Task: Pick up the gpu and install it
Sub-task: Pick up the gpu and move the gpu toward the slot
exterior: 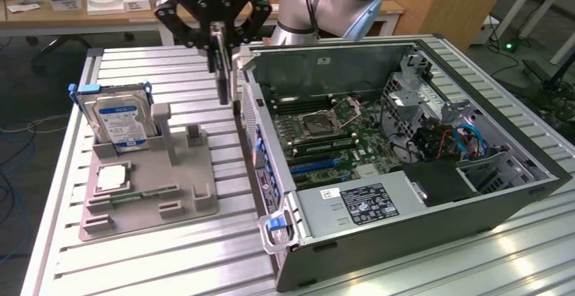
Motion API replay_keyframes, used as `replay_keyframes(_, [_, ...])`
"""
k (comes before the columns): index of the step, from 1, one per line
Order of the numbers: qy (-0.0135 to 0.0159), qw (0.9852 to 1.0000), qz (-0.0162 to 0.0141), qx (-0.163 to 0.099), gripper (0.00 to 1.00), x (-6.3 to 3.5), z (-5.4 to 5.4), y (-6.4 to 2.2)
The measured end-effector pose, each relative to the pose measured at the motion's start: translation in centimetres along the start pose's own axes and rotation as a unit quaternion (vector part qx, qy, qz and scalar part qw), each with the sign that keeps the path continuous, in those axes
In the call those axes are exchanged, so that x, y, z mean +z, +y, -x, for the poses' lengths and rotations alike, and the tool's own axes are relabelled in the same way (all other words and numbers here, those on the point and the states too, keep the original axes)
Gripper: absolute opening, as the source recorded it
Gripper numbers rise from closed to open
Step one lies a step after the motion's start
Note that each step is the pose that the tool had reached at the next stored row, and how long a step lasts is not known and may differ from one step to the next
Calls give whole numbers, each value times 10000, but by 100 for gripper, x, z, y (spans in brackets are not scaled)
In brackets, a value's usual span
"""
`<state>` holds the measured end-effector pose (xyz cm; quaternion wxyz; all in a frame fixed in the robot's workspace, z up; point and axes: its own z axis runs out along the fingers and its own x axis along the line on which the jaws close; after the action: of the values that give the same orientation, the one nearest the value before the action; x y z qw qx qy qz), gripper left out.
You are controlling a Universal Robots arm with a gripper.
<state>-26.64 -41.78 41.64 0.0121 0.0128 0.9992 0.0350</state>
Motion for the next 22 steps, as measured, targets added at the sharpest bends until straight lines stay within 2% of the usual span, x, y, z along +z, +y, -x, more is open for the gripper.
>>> replay_keyframes(22, [-1, 10000, 0, 0, 28, 26, 1001, 32])
